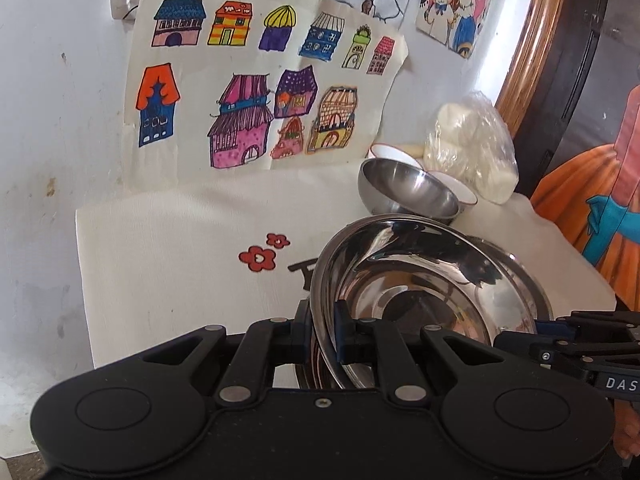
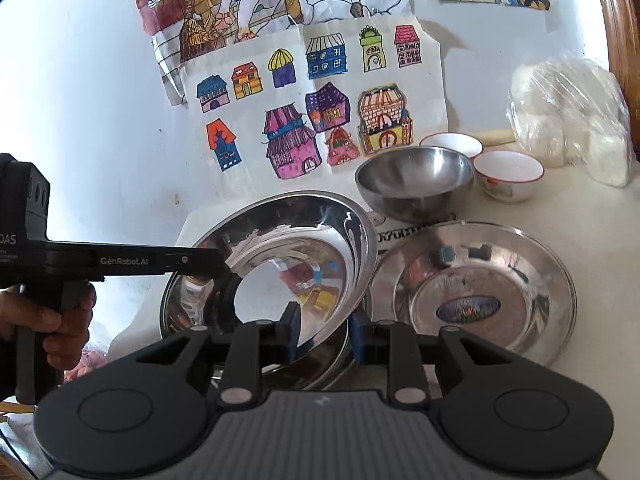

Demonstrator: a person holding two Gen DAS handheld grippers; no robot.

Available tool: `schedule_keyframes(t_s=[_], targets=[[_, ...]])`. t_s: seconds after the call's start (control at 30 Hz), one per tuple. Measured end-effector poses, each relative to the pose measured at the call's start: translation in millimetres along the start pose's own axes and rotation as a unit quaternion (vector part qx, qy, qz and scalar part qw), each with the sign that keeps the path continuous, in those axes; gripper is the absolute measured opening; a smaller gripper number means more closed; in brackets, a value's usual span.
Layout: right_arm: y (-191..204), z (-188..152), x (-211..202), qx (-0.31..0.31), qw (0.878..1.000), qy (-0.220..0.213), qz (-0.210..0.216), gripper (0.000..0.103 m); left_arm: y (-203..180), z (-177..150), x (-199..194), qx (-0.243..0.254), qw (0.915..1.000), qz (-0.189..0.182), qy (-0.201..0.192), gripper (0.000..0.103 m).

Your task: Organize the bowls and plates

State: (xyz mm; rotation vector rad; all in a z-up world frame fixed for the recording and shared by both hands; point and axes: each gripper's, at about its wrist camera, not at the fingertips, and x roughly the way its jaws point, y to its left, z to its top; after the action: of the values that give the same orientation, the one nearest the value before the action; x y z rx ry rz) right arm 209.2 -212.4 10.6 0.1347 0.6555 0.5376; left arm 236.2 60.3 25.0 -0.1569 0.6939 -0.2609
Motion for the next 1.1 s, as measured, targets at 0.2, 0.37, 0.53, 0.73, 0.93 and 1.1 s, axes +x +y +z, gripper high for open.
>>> schedule_keyframes(t_s=[0.2, 0.37, 0.53, 0.73, 0.93, 1.1], targets=[[1, -10, 4, -0.006, 1.000, 0.011, 0.004, 0.031, -4, -5, -1, 0.010, 0.9999, 0.011, 0.003, 0.012], [3, -15, 8, -0.014, 1.000, 0.015, 0.005, 0.035, -11, -6, -3, 0.037, 0.9987, 0.033, 0.006, 0.013], [9, -15, 10, -0.028, 0.999, 0.020, 0.006, 0.039, -14, -7, -2, 0.057, 0.9972, 0.048, 0.007, 0.016], [14, -16, 11, -0.037, 0.999, 0.019, 0.001, 0.045, -12, -10, 3, 0.047, 0.9973, 0.052, 0.022, 0.019], [16, -17, 11, -0.047, 0.999, 0.017, -0.002, 0.049, -12, -7, 1, 0.044, 0.9976, 0.052, 0.012, 0.029], [14, -17, 9, -0.043, 0.999, 0.013, -0.001, 0.058, -13, -1, -3, 0.038, 0.9978, 0.054, -0.007, 0.053]])
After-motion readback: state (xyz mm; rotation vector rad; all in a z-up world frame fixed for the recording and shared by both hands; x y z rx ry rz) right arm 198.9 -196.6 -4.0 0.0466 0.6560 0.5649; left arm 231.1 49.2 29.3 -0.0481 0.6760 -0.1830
